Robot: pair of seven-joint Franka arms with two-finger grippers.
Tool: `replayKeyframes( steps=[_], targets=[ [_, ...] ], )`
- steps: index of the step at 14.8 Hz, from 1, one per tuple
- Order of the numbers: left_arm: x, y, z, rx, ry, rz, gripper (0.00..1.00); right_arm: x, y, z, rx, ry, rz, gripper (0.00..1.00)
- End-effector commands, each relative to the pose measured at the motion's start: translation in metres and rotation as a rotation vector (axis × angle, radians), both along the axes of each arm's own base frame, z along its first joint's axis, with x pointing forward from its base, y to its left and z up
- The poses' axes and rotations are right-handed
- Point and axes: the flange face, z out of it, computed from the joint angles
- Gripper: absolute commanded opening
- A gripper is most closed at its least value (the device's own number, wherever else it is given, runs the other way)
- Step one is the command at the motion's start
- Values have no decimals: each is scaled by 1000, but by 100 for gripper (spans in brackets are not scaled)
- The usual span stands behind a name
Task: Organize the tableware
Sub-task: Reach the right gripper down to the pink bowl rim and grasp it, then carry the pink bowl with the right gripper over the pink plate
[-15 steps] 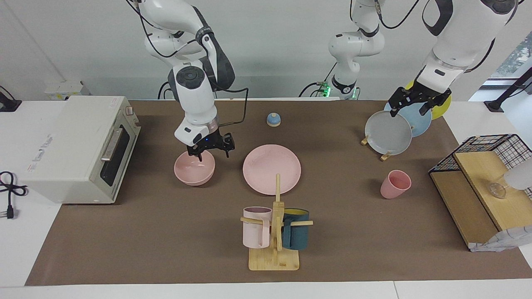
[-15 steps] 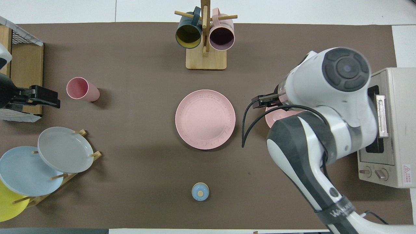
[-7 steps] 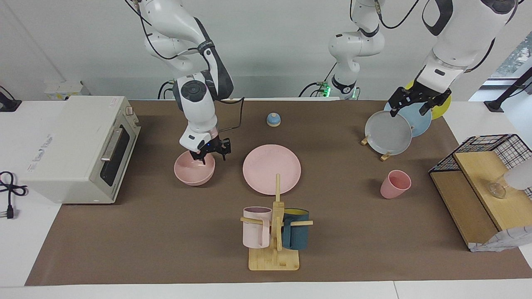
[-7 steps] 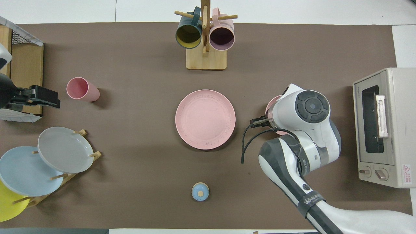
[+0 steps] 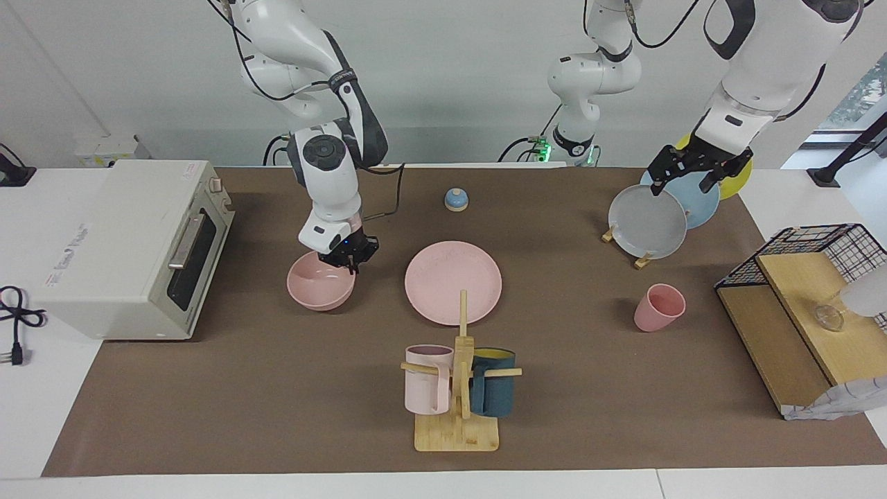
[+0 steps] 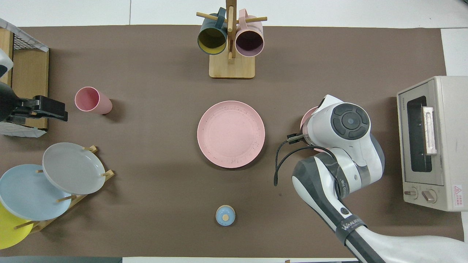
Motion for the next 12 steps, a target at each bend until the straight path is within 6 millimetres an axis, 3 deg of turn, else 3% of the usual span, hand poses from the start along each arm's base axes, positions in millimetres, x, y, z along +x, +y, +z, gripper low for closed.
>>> replayKeyframes(
  steps=[1, 3, 5, 6, 9, 11, 12],
  targets=[
    [-5, 0, 1, -14, -24, -2, 100, 19, 41, 48, -10, 25, 8, 0],
    [-4, 0, 1, -15, -38, 1, 100, 26, 88, 84, 5, 21, -18, 0],
    [5, 0, -18, -18, -57, 11, 100, 27, 130, 104, 28, 5, -70, 0],
    [12, -1, -30, -20, -69, 13, 100, 23, 163, 107, 19, 22, -91, 0],
    [52, -3, -104, -31, -58, 17, 100, 20, 261, 99, -52, -8, -152, 0],
    [76, 0, -143, -32, -75, 24, 100, 15, 293, 71, -35, -16, -193, 0],
    [84, 0, -158, -36, -81, 25, 100, 14, 302, 67, -3, -53, -204, 0]
  ],
)
